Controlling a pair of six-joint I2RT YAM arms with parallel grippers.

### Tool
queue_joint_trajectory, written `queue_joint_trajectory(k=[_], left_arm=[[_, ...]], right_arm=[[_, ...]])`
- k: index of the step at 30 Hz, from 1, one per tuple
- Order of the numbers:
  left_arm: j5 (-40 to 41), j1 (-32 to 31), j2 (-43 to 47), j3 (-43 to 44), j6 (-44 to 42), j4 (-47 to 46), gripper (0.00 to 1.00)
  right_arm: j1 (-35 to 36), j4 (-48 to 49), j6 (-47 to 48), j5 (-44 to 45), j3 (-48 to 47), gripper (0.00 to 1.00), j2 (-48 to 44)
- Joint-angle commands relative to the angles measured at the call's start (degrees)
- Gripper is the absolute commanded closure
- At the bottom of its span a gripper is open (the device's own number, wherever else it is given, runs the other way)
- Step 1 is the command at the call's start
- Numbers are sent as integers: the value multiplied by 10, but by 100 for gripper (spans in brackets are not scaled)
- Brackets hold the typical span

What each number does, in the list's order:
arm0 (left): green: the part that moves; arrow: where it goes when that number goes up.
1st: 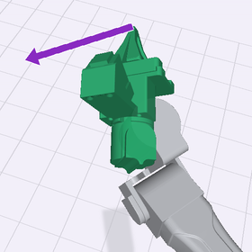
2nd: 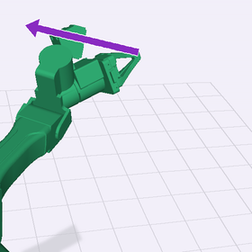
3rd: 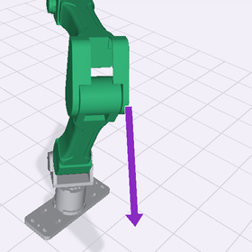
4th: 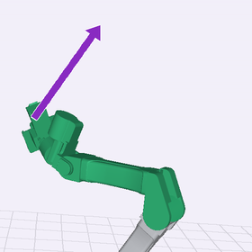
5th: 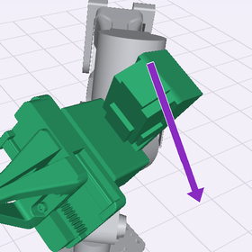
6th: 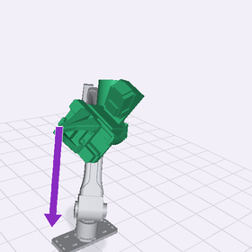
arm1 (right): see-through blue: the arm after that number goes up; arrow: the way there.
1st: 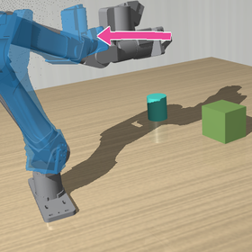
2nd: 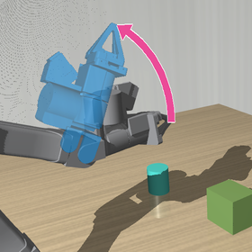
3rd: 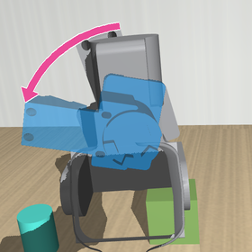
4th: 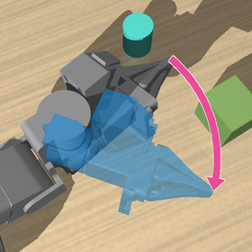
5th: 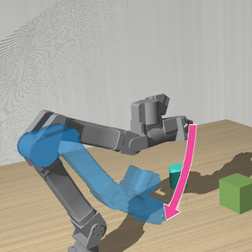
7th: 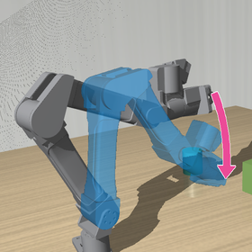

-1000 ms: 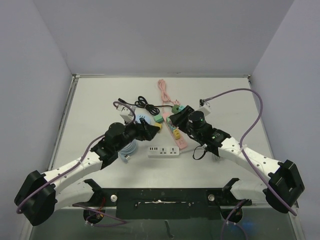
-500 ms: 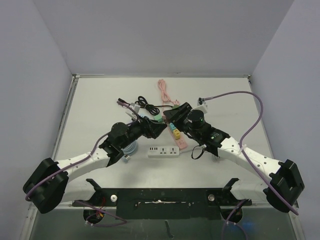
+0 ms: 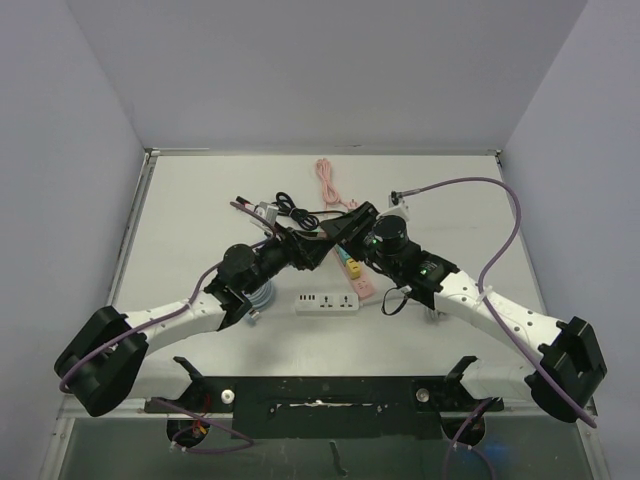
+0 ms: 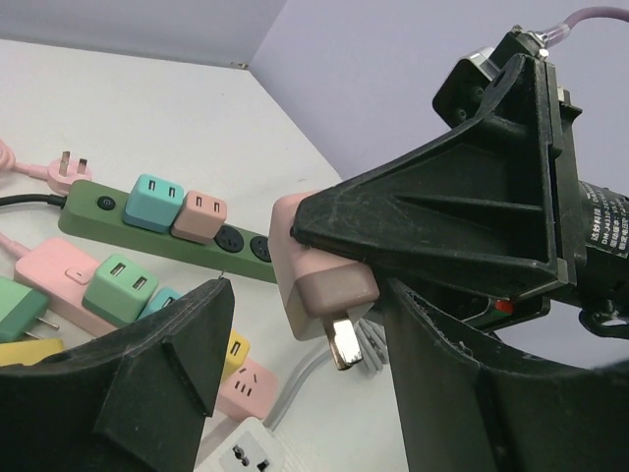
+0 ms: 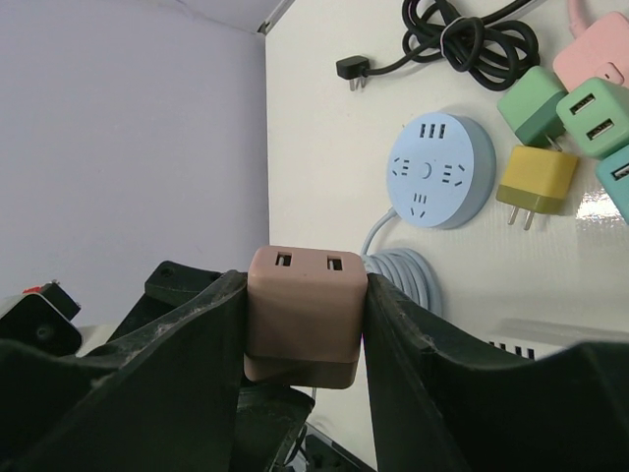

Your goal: Insert the plug

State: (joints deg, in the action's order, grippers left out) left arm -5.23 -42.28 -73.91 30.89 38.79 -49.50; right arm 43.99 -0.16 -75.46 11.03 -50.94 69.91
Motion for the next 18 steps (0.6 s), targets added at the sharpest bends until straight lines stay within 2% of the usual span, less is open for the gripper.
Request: queue_joint_trajectory(k=[1, 4, 6, 8, 10, 14, 18], left_arm=[[-3, -2, -3, 25, -3, -68, 41], [5, -2, -2, 22, -5, -74, 52], [10, -2, 0, 20, -6, -74, 64], [10, -2, 2, 18, -7, -74, 76], [3, -2, 4, 15, -6, -72, 80], [-29, -1, 19, 14, 1, -45, 84], [-67, 4, 51, 15, 23, 15, 86]], right_arm=[[5, 17, 17, -16, -33, 56, -4], [4, 8, 29, -28, -41, 55, -1], [4, 5, 39, -36, -42, 52, 0], [2, 0, 54, -40, -40, 45, -1], [-2, 0, 81, -42, -36, 36, -8], [-29, 2, 196, -91, -38, 18, -35], [-91, 9, 322, -222, -30, 9, -77]])
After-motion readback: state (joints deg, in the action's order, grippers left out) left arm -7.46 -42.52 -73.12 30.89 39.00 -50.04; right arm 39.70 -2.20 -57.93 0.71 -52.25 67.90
